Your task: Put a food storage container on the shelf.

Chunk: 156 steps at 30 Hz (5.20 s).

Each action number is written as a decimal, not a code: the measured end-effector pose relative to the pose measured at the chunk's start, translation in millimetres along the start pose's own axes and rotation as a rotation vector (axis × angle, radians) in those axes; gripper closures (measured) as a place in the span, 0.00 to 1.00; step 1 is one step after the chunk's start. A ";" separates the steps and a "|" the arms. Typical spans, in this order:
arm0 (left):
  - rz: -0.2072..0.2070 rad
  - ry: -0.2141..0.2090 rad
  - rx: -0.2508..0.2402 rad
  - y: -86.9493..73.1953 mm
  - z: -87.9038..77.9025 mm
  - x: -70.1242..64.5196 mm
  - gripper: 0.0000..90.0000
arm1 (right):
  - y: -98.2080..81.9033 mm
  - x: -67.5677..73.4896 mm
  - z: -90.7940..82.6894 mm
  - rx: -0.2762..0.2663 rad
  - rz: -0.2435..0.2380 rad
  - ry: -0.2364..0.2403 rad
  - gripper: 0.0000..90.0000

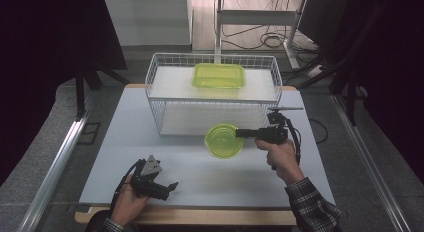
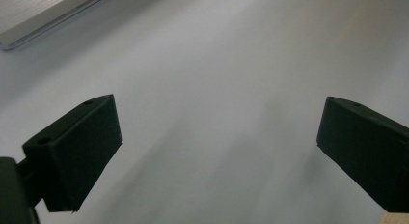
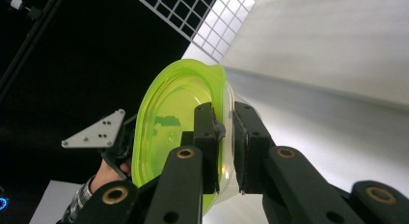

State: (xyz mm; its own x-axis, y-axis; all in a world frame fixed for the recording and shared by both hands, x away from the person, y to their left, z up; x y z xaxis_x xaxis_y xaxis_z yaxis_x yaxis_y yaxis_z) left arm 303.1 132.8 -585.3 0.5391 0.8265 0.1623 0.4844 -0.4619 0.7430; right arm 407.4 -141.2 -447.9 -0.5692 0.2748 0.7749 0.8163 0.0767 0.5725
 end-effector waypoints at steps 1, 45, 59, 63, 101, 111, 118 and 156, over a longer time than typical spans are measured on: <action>0.002 0.000 0.001 -0.1 0.0 0.2 0.02 | 3.6 1.5 -1.5 -0.007 -0.011 -0.001 0.90; -0.010 0.002 -0.006 0.3 -0.4 2.1 0.02 | 101.9 70.7 -15.1 -0.123 -0.119 0.007 0.90; -0.012 0.000 -0.002 -0.2 -0.5 1.8 0.02 | 139.6 81.8 -10.1 -0.183 -0.143 -0.029 0.90; -0.012 0.000 -0.001 -0.3 -0.3 1.9 0.02 | 150.1 82.3 -8.3 -0.201 -0.146 -0.047 0.90; 0.008 -0.001 0.015 -2.3 1.2 0.3 0.02 | 188.3 55.7 9.9 -0.279 -0.176 -0.334 0.78; 0.002 0.001 0.012 -2.3 0.6 1.5 0.02 | 190.1 54.2 8.7 -0.269 -0.200 -0.320 0.58; -0.002 -0.003 0.017 -2.3 0.2 1.4 0.02 | 185.7 60.5 4.9 -0.240 -0.237 -0.293 0.44; -0.002 -0.005 0.025 -2.7 1.0 0.9 0.02 | 130.5 68.0 -3.8 -0.109 -0.485 -0.280 0.11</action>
State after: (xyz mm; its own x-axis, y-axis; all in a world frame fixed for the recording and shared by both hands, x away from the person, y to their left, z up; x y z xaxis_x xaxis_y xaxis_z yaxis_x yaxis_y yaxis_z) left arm 302.9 134.5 -587.8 0.5415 0.8257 0.1580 0.5026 -0.4686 0.7265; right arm 474.8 -116.2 -319.5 -0.8167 0.4773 0.3243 0.4445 0.1620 0.8810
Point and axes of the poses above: each handheld gripper's, and its own axes: z roughly forward along the jaws, y roughly out of its top, x roughly to its left, the point moved 8 cm from there along z, roughly forward along the jaws, and after that the axes turned 14 degrees about y, right-handed, at the moved point
